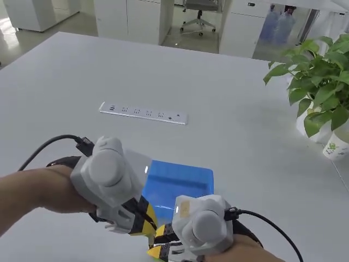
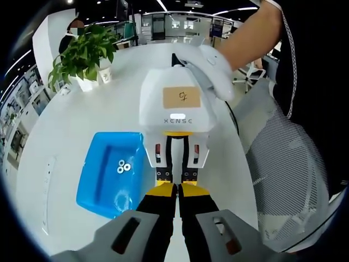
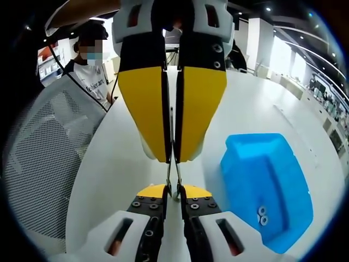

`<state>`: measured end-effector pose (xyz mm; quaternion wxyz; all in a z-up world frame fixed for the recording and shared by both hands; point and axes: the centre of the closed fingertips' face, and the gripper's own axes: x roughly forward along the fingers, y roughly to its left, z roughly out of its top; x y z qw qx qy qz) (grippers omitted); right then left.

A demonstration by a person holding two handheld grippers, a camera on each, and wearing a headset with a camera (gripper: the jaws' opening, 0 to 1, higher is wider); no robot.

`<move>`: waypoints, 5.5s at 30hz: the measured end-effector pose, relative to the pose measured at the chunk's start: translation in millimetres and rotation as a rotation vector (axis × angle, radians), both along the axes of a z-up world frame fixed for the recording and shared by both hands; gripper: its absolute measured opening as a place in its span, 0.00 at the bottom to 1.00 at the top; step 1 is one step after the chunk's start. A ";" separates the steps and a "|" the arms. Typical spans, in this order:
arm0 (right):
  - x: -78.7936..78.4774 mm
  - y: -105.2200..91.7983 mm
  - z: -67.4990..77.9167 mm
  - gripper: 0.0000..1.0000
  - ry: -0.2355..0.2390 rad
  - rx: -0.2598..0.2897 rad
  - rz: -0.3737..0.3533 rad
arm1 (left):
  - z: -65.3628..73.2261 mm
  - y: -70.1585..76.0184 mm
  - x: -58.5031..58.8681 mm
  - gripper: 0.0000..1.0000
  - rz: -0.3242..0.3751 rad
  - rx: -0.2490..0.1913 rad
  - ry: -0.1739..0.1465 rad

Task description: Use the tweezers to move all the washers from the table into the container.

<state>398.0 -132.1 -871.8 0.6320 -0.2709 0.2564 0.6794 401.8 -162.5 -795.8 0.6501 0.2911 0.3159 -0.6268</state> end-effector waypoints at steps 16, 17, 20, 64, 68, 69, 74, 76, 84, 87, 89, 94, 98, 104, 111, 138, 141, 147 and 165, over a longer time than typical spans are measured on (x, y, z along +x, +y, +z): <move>-1.4 -1.7 0.4 0.11 0.000 -0.004 0.001 | 0.2 -2.1 -1.0 0.05 0.005 0.003 -0.001; -1.1 -1.9 0.3 0.11 -0.003 -0.005 0.002 | 0.3 -2.0 -1.1 0.05 0.006 0.004 -0.001; -0.3 -2.4 3.2 0.11 -0.007 -0.004 -0.001 | 3.3 -2.5 -0.7 0.05 0.007 0.000 -0.005; 30.5 -14.8 88.2 0.11 -0.075 0.039 -0.039 | 88.3 -13.5 24.5 0.05 -0.002 0.018 -0.060; 39.6 -16.6 92.3 0.11 -0.086 0.043 -0.047 | 91.6 -14.5 31.8 0.05 -0.004 0.016 -0.069; 41.3 -16.8 92.9 0.11 -0.086 0.044 -0.048 | 92.3 -14.8 34.0 0.05 -0.005 0.014 -0.071; 52.8 -17.9 94.0 0.11 -0.091 0.047 -0.056 | 93.0 -15.8 43.7 0.05 -0.008 0.014 -0.081; 57.3 -18.4 93.2 0.11 -0.095 0.048 -0.057 | 92.4 -16.1 47.3 0.05 -0.010 0.014 -0.084; 72.1 -19.1 89.5 0.11 -0.101 0.052 -0.069 | 88.3 -16.4 61.4 0.05 -0.016 0.018 -0.094; 76.5 -19.2 86.4 0.11 -0.099 0.053 -0.072 | 85.5 -17.0 66.0 0.05 -0.019 0.022 -0.098; 78.9 -19.6 83.6 0.11 -0.100 0.052 -0.071 | 82.7 -17.1 68.4 0.05 -0.021 0.026 -0.098; 83.3 -20.8 76.7 0.11 -0.096 0.046 -0.073 | 75.9 -17.5 73.1 0.05 -0.022 0.032 -0.095; 86.2 -21.5 72.0 0.11 -0.088 0.047 -0.078 | 70.2 -17.8 76.9 0.05 -0.024 0.034 -0.095; 92.2 -24.3 61.6 0.11 -0.079 0.039 -0.087 | 60.0 -18.0 82.6 0.05 -0.021 0.045 -0.094; 95.6 -26.2 49.6 0.11 -0.059 0.038 -0.101 | 48.3 -20.7 85.3 0.05 -0.021 0.059 -0.079; 105.3 -26.0 16.4 0.12 0.010 -0.006 -0.111 | 16.3 -19.2 98.7 0.05 -0.025 0.101 -0.048; 106.2 -25.6 14.6 0.12 0.012 -0.010 -0.110 | 14.4 -19.4 99.4 0.05 -0.025 0.102 -0.046; 107.1 -25.7 10.6 0.12 0.016 -0.020 -0.117 | 11.0 -19.4 100.5 0.05 -0.024 0.106 -0.039; 109.6 -26.8 3.3 0.12 0.008 -0.041 -0.112 | 6.3 -21.9 103.3 0.05 -0.025 0.108 -0.032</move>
